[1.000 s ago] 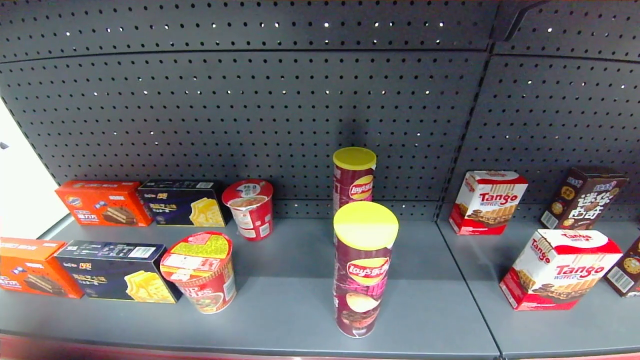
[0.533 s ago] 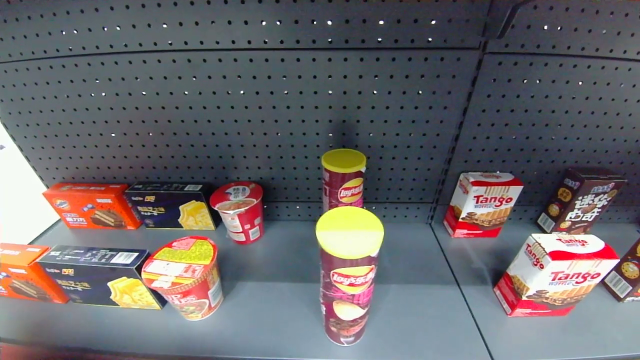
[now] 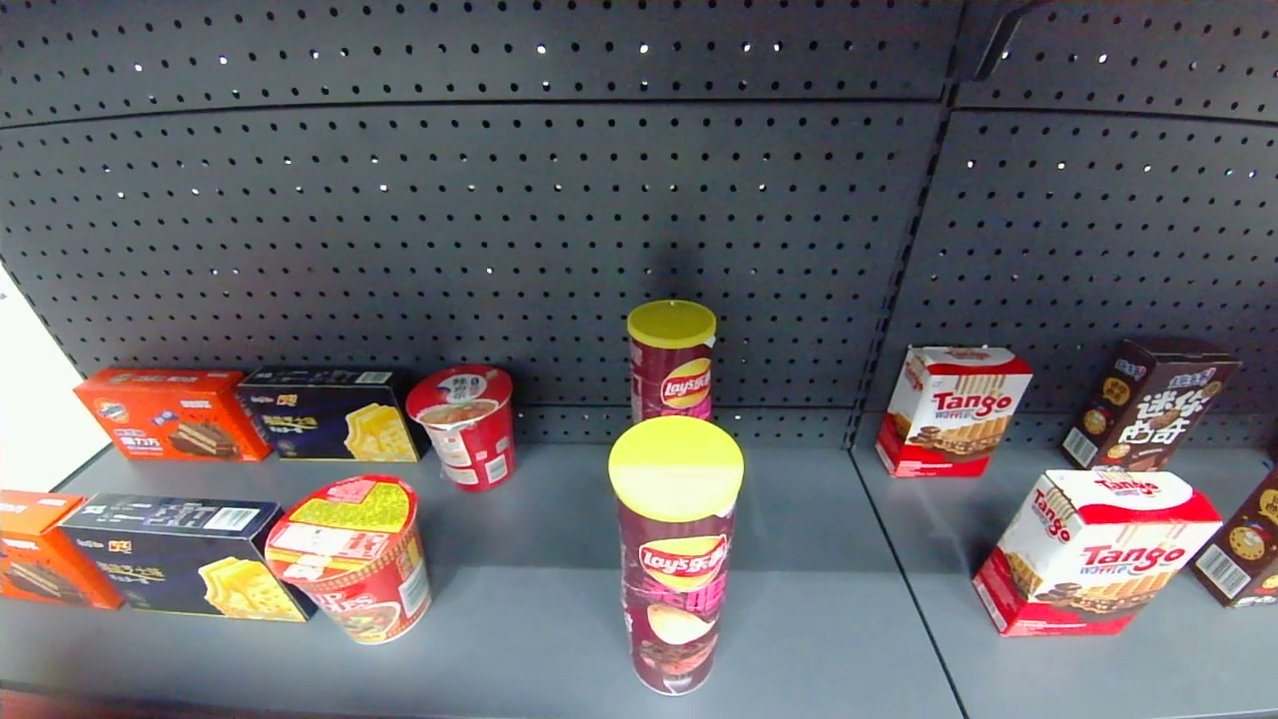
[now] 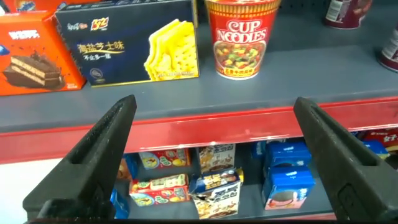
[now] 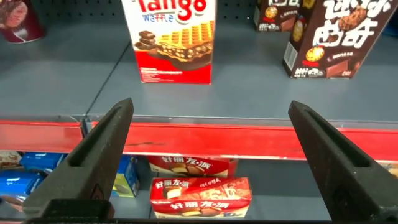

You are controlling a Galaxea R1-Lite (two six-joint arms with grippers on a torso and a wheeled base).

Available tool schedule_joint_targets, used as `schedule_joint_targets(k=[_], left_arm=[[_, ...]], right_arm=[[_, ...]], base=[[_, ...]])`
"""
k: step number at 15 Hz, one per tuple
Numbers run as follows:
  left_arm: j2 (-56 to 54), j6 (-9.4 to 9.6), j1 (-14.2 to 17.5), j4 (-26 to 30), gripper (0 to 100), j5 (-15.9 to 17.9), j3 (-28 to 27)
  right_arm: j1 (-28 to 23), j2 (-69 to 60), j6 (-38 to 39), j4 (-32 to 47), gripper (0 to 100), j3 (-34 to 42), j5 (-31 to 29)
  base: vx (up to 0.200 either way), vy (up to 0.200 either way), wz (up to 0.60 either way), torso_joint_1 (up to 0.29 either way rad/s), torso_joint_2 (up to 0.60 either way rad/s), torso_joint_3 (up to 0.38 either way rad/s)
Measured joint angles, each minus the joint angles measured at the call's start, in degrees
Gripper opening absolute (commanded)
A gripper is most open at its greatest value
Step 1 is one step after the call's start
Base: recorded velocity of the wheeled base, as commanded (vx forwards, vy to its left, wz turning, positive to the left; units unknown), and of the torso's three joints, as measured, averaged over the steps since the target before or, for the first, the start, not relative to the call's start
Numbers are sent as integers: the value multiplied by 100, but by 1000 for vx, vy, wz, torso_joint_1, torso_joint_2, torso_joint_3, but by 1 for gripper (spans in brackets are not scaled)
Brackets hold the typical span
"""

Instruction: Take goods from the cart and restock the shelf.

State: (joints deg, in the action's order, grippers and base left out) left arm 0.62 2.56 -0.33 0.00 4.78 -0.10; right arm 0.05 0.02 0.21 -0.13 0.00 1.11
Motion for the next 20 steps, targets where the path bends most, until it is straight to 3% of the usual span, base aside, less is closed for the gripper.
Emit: schedule_joint_targets(k=[11,13,17,20], left_arm=[[0,9,-5,0,100,1,0],[0,12,0,0,100,4,0],[0,-22,0,-2,100,-2,0],[0,-7,0,0,100,4,0]], right_arm=[[-10,0,-2,-2,100,0,1],[-5,0,-2,-2,100,0,0],[-5,0,0,-7,100,0,0],[-5,0,0,0,100,0,0]], base=[[0,18,0,0,1,0],[-200,0,0,2,2,-2],[0,0,0,0,0,0],[0,133,0,6,3,0]])
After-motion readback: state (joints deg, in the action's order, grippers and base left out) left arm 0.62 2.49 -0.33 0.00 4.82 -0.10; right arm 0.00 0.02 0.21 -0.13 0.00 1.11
